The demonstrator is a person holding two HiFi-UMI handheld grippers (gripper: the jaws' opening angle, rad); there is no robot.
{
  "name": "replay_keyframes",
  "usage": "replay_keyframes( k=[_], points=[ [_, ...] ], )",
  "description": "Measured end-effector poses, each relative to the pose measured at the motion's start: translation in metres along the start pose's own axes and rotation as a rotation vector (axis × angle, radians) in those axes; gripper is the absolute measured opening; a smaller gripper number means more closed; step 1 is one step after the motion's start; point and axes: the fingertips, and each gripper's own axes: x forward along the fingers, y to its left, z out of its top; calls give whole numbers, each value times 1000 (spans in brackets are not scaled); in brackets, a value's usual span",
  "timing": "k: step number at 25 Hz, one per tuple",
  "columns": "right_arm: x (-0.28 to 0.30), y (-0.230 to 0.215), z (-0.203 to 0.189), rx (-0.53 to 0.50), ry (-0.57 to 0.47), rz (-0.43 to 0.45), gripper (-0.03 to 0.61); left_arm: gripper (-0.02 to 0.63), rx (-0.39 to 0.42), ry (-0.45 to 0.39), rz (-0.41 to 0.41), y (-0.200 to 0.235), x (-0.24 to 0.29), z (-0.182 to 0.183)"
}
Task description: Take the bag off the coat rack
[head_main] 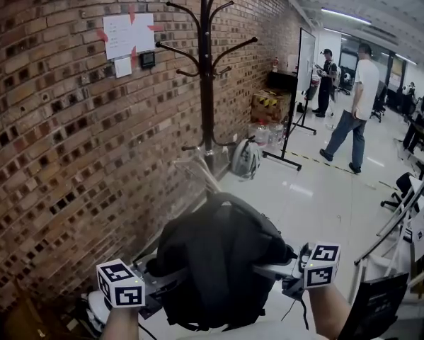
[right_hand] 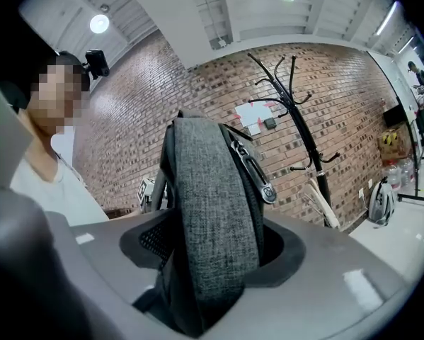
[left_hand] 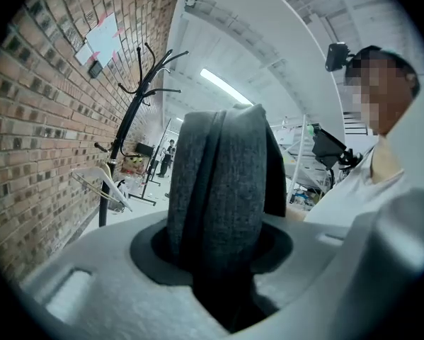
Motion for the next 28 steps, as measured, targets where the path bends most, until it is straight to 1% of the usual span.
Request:
replay_keyframes(
  k=[4,8,13,19,24,28],
  points=[
    [-20,31,-14,2,-20,-15,262,164,14,13,-1,-34,-9,-14],
    [-39,59,-22,-9,-32,-12,262,164,29,14,-3,-65,-16,-24],
    [-54,85,-35,-12,-30,-10,262,164,25,15,0,-94,-25,-39],
    [-62,97,-44,-3,-41,5,262,164,32,25,18,-108,-30,-48],
    [-61,100,-40,-11,-38,9,262,164,28,23,32,-112,-33,-44],
    [-64,105,-35,-30,-48,10,262,164,54,14,35,-118,-35,-38]
  ],
)
